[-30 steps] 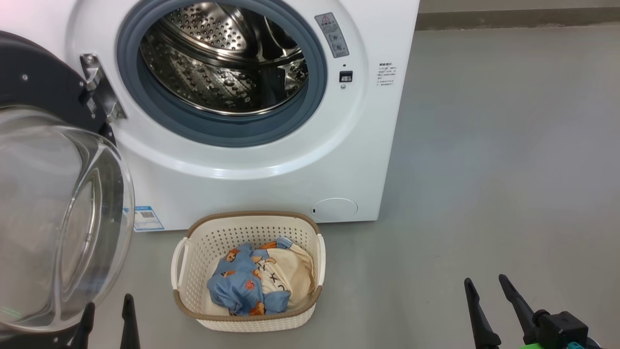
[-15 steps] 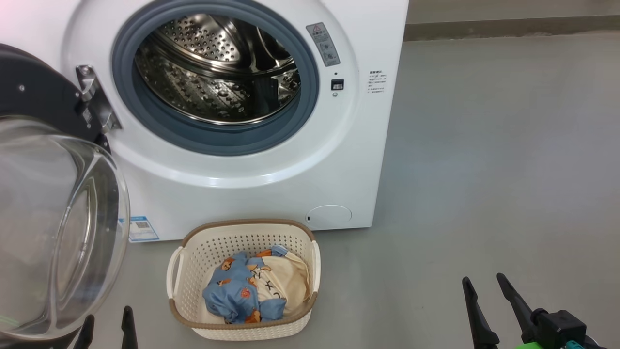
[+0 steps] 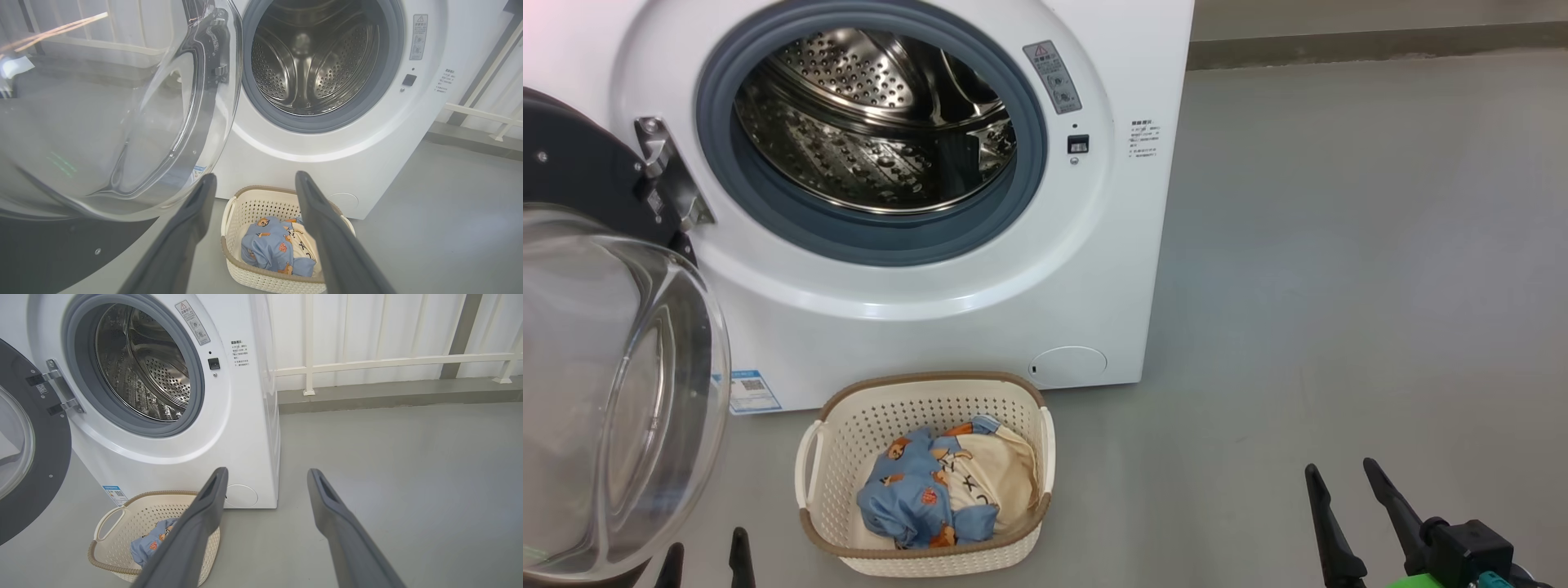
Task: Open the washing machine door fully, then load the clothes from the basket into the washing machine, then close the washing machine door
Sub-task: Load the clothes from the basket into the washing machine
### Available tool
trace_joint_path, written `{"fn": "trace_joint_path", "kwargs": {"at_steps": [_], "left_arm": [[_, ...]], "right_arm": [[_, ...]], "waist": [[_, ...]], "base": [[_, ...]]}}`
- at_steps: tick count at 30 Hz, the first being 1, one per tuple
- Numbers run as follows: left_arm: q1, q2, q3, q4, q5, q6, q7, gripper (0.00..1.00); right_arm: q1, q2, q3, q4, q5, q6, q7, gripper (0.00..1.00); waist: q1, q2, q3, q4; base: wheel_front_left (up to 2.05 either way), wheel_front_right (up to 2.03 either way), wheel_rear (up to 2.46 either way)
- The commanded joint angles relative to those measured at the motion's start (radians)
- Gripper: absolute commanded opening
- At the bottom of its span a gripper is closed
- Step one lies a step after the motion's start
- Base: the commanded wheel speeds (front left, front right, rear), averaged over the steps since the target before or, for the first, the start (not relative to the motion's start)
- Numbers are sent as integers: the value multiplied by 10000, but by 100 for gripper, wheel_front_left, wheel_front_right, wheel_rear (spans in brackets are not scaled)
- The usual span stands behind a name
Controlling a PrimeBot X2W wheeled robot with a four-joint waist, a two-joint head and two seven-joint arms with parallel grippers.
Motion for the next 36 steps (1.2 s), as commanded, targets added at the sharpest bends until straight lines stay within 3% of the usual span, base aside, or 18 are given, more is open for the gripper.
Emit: {"fn": "trace_joint_path", "kwargs": {"at_steps": [1,36], "left_arm": [[-268,96,334,-188,124,-12,-135,100],[-360,253,315,-76,539,-22,-135,100]], "right_arm": [[-448,-131,224,-203,-38,63,-49,100],[-468,-89,264,-207,-1,63,-49,100]], "waist": [[0,-1,7,13],[0,-1,134,140]], "base": [[0,0,0],[0,0,0]]}}
